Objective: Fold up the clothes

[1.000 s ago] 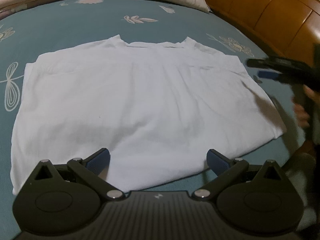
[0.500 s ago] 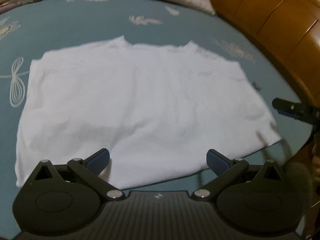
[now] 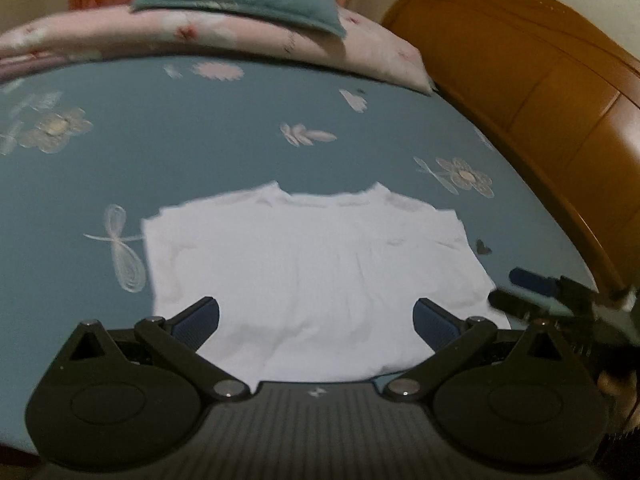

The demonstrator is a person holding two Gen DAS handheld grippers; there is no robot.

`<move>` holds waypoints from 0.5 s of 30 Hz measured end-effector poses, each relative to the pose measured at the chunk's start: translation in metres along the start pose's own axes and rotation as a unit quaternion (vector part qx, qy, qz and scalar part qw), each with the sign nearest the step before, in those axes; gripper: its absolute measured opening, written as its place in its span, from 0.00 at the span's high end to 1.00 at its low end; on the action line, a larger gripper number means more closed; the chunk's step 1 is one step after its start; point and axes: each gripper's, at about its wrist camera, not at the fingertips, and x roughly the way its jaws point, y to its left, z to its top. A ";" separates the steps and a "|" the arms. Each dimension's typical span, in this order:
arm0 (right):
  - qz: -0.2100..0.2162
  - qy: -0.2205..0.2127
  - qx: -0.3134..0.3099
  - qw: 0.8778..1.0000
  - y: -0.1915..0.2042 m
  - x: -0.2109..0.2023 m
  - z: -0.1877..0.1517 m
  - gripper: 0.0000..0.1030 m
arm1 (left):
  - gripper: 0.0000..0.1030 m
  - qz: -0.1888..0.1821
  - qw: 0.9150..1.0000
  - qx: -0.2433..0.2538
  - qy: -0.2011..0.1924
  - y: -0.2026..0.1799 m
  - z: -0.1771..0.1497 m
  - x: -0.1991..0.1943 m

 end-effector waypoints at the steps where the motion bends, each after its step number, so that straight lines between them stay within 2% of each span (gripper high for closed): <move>1: 0.009 -0.002 -0.009 1.000 0.008 -0.002 0.000 0.18 | 0.01 -0.003 1.000 -0.004 -0.004 -0.001 0.000 -0.004; 6: 0.031 -0.012 -0.019 0.999 0.025 -0.021 -0.006 0.18 | 0.01 -0.025 0.999 -0.037 0.001 0.005 -0.010 0.004; 9: 0.021 -0.003 -0.030 0.999 0.030 -0.027 -0.012 0.18 | 0.01 -0.038 0.997 -0.059 0.008 0.016 -0.023 0.016; 15: -0.001 -0.008 -0.060 0.998 0.048 -0.033 -0.019 0.20 | 0.01 -0.041 0.993 -0.109 0.023 0.059 -0.046 0.031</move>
